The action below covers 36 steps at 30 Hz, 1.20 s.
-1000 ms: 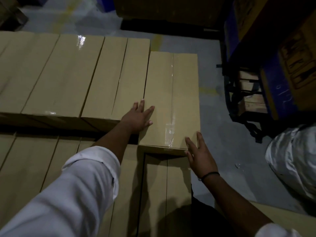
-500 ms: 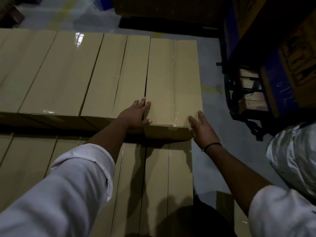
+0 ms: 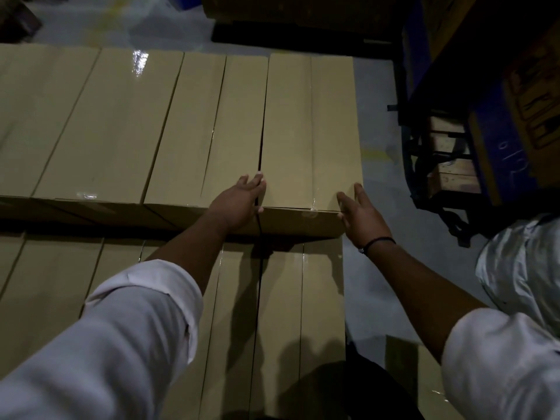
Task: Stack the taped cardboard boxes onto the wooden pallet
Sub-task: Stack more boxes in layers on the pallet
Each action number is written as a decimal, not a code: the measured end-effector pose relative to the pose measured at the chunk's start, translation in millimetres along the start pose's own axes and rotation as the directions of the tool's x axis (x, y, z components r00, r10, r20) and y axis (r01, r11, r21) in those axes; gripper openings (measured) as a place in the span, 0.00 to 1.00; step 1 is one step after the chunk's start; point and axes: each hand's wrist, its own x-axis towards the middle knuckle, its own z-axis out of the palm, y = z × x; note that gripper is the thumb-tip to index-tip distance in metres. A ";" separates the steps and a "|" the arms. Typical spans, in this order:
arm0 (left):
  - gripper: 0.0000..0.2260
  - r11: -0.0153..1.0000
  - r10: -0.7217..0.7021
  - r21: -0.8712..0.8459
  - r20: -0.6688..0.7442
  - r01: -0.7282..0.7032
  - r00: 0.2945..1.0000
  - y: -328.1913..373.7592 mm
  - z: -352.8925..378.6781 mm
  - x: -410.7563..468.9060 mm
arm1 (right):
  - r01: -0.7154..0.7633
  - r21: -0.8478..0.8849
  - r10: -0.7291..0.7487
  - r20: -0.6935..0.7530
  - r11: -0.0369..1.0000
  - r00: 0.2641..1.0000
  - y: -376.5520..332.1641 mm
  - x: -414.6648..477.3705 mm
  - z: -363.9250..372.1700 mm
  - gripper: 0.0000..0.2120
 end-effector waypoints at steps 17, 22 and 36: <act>0.40 0.994 -0.008 0.114 0.076 0.000 0.997 2.5 -5.6 7.3 | 0.001 0.009 -0.001 0.027 1.000 1.000 -0.8 1.6 -5.6 0.24; 0.39 0.996 -0.026 0.092 0.063 0.020 0.998 4.3 -1.2 7.6 | 0.012 0.023 -0.012 0.021 1.000 1.000 -2.0 0.6 -4.8 0.25; 0.41 0.993 -0.085 -0.089 -0.017 0.084 0.996 6.0 2.6 4.5 | -0.220 0.356 0.181 0.141 0.908 0.973 6.8 14.7 -6.5 0.49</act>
